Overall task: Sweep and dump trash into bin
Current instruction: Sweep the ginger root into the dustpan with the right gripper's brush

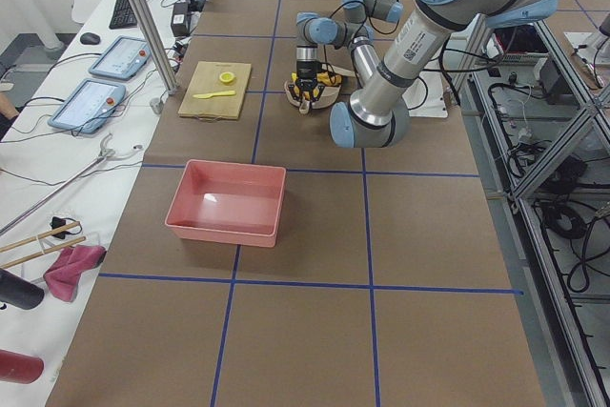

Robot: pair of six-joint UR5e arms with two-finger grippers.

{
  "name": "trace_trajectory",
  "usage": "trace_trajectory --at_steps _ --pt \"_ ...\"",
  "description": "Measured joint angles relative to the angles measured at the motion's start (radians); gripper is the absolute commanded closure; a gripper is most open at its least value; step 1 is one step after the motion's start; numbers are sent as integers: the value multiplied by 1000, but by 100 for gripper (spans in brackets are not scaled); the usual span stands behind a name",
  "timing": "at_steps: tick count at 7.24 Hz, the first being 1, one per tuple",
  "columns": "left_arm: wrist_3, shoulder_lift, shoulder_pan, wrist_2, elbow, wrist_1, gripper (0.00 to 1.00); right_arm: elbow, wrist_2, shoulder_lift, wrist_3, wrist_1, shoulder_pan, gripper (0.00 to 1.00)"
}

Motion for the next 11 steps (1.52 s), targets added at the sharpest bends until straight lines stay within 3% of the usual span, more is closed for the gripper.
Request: trace_trajectory --at_steps 11 --pt "-2 13 1 3 -1 -23 100 -126 7 207 38 -36 4 100"
